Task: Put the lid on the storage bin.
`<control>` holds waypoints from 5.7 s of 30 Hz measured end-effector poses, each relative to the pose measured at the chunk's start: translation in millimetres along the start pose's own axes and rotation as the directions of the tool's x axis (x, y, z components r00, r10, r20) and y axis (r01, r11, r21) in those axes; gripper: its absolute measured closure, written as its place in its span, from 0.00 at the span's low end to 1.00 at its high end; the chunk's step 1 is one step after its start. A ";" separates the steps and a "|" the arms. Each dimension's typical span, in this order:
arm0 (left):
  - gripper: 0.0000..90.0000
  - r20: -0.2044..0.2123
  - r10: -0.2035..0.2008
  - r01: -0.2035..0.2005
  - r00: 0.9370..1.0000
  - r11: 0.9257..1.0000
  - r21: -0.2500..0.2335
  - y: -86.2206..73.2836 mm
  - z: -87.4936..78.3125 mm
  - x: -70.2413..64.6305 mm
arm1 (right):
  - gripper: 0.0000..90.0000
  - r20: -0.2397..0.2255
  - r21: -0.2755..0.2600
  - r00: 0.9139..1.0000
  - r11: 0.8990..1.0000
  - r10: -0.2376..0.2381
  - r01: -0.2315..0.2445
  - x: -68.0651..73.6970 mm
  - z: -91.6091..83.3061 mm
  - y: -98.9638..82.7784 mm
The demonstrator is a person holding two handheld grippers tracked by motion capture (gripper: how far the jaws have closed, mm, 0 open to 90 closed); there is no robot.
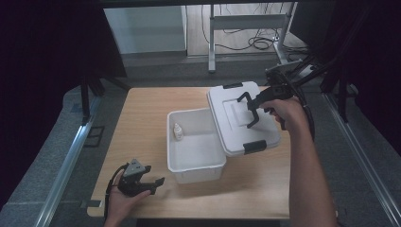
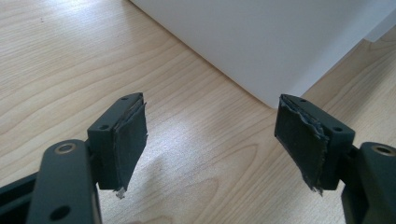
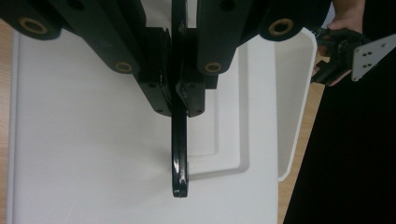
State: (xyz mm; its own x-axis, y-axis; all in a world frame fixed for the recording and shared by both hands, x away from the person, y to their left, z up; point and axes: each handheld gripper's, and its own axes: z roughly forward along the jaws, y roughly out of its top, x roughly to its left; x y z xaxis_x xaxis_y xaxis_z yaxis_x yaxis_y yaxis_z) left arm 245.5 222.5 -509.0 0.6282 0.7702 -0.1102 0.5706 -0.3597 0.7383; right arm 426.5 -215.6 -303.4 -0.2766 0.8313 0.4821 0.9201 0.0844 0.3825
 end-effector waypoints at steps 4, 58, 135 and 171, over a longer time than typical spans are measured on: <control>0.28 0.000 0.000 0.000 1.000 1.000 -0.001 0.0 -0.5 0.4 | 0.94 -0.008 0.005 1.000 1.000 -0.005 0.005 6.4 5.6 1.3; 0.28 0.027 -0.016 0.017 1.000 0.998 -0.055 3.1 -13.1 2.6 | 0.94 -0.042 0.039 0.997 0.997 0.071 -0.069 105.1 79.0 -25.2; 0.28 0.036 -0.023 0.024 0.999 0.999 -0.043 1.9 -7.8 4.6 | 0.92 -0.035 0.010 0.987 0.988 0.155 -0.155 99.7 122.9 -39.7; 0.28 -0.027 -0.006 0.007 1.000 1.000 0.011 -2.4 0.4 6.5 | 0.61 -0.170 -0.070 0.968 0.982 -0.183 0.173 82.2 96.3 -43.3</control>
State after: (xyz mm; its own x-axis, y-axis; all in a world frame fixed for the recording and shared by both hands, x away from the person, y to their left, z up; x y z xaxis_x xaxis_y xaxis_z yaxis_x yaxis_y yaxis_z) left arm 248.5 228.2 -511.8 0.6099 0.7866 -0.0966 0.5804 -0.3604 0.7302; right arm 390.6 -98.0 -356.2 -0.4833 0.6964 0.5305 0.8366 0.1887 0.5143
